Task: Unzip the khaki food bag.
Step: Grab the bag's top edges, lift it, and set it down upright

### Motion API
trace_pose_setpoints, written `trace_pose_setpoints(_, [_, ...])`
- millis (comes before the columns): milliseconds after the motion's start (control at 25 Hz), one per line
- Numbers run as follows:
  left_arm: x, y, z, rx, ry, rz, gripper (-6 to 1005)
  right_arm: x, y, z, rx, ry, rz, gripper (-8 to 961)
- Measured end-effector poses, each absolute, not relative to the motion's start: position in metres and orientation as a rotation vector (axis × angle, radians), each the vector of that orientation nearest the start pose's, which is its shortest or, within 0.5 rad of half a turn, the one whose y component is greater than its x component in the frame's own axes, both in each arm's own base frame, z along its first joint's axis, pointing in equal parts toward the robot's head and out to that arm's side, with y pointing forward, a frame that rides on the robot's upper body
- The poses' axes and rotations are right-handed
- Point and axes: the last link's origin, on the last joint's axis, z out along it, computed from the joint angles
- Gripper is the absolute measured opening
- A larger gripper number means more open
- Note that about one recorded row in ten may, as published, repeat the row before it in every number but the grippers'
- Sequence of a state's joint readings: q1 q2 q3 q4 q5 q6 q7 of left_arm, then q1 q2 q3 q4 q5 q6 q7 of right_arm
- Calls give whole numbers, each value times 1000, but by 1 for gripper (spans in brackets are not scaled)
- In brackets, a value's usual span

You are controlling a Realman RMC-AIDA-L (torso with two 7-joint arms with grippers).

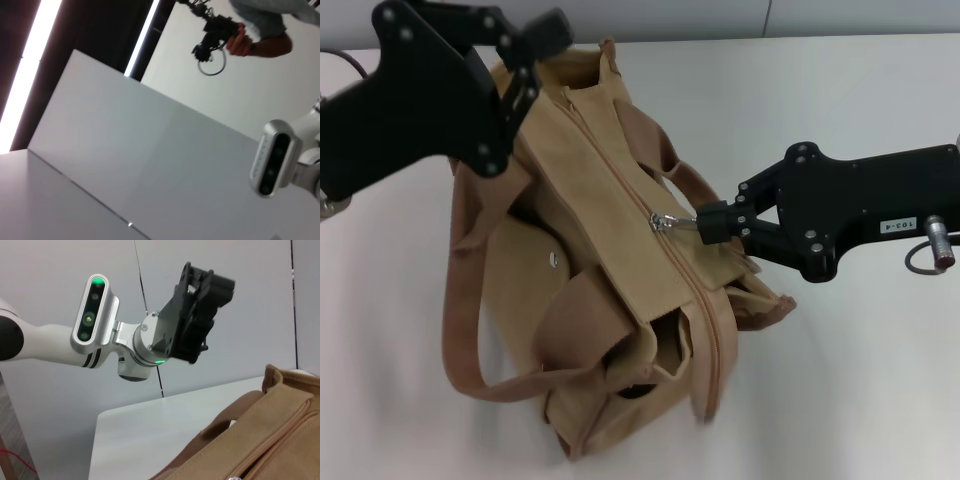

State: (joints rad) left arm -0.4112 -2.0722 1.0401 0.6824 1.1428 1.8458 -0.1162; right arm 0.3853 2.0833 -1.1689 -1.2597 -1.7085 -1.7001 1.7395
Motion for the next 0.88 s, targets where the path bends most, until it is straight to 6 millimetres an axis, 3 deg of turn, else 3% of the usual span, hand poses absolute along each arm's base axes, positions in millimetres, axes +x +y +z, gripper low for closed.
trace_pose_setpoints(440, [-208, 298, 50, -1803, 856, -1028, -1, 168, 283, 21, -3151, 306, 632, 57])
trace_pose_setpoints(880, [-209, 299, 49, -1806, 844, -1021, 0, 172, 268, 46, -3199, 279, 682, 74])
